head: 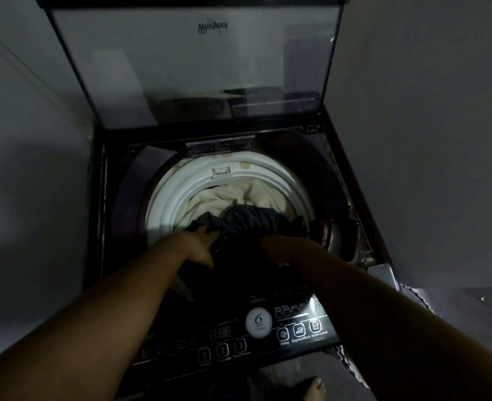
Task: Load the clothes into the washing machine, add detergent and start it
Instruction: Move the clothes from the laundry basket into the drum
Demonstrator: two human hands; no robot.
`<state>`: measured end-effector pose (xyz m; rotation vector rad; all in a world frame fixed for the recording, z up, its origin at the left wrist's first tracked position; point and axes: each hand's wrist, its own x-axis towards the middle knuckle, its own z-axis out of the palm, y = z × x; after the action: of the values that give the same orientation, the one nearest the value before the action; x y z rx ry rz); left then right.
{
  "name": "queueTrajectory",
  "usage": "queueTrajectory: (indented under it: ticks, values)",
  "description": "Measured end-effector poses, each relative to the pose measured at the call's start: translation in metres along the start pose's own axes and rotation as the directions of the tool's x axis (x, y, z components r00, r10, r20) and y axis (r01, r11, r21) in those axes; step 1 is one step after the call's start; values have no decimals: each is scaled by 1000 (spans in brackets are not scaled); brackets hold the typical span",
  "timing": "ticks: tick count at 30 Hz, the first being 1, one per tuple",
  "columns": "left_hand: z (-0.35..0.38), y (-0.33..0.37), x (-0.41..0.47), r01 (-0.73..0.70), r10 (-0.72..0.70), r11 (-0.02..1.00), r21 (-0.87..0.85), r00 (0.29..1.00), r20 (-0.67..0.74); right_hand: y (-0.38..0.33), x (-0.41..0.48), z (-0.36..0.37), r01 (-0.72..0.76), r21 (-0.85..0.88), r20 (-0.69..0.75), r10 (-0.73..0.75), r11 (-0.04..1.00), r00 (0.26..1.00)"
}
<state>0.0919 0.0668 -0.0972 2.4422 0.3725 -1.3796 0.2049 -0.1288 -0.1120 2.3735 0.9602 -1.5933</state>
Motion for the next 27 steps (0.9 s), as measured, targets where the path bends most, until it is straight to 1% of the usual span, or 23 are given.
queueTrajectory:
  ticks: [2, 3, 5, 8, 10, 13, 16, 19, 24, 27]
  values:
    - [-19, 4, -21, -9, 9, 1000, -22, 1000, -13, -8, -27, -13, 52, -36, -78, -55, 998, 995]
    - [-29, 6, -29, -6, 6, 1000, -18, 1000, -16, -12, -44, -23, 90, -83, -141, -101, 993, 985]
    - [-51, 15, -42, -15, 14, 1000, -14, 999, -44, -14, -76, -40, 128, -119, -242, -153, 985, 958]
    - [-85, 41, -64, -52, 56, 998, 26, 979, -195, -7, -126, -66, 128, -152, -402, -179, 980, 898]
    - [-106, 62, -75, -69, 72, 997, 21, 953, -295, 6, -157, -78, 111, -145, -479, -168, 983, 861]
    - [-129, 107, -95, -150, 146, 988, 24, 896, -420, 38, -205, -85, 66, -143, -554, -135, 988, 821]
    - [-145, 162, -109, -222, 208, 975, 33, 835, -510, 81, -250, -80, 15, -123, -599, -87, 992, 796]
    - [-146, 226, -116, -351, 305, 936, 23, 777, -551, 136, -289, -62, -50, -37, -630, 16, 998, 777]
    - [-113, 348, -117, -487, 419, 873, 17, 733, -536, 246, -326, -9, -113, 175, -654, 201, 978, 729]
    - [-77, 412, -101, -542, 485, 840, 28, 727, -486, 305, -337, 38, -128, 302, -621, 296, 945, 726]
